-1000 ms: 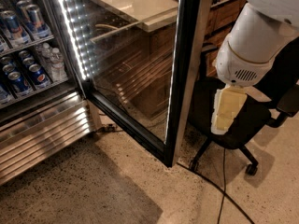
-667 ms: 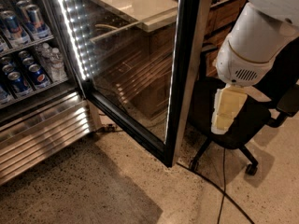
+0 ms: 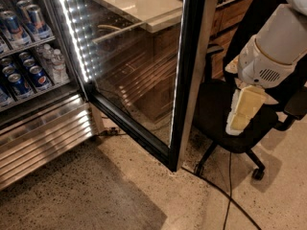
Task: Close right fridge door
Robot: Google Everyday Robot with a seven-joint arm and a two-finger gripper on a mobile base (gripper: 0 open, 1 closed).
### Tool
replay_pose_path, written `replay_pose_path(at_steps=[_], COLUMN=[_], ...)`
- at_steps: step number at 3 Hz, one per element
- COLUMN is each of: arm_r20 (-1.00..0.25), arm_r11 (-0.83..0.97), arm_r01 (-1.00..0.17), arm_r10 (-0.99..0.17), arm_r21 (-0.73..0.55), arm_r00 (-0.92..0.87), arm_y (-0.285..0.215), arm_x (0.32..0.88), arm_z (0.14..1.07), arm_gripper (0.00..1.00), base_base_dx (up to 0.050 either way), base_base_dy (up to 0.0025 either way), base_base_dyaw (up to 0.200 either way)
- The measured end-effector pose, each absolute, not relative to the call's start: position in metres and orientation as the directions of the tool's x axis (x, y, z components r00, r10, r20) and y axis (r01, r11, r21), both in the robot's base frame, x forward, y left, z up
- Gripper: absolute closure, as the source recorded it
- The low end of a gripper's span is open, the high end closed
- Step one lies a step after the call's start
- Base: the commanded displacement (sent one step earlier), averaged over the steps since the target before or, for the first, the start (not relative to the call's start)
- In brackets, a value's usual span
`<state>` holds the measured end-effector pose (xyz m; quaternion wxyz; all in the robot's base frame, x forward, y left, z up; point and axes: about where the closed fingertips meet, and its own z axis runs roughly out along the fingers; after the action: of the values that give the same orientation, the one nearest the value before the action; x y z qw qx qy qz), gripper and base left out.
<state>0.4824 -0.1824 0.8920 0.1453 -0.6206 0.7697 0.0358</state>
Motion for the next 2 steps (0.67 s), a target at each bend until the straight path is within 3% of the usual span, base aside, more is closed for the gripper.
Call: replay_pose_path(at_steps=[1,2], arm_r20=[-0.268,-0.268], arm_r11=[0.227,0.227], arm_r01=[-0.966,-0.966], arm_r10=[-0.945,-0.945], arm_r21=[-0.125,-0.125], arm_r00=[-0.187,-0.187], arm_y=[-0.1824,-0.1824], arm_x=[0.4824,0.4824], arm_z=[0.8920,0.8920], arm_gripper=[0.00,0.19], base_base_dx=[0.000,0.000], base_base_dy=[0.00000,0.00000], base_base_dyaw=[0.000,0.000])
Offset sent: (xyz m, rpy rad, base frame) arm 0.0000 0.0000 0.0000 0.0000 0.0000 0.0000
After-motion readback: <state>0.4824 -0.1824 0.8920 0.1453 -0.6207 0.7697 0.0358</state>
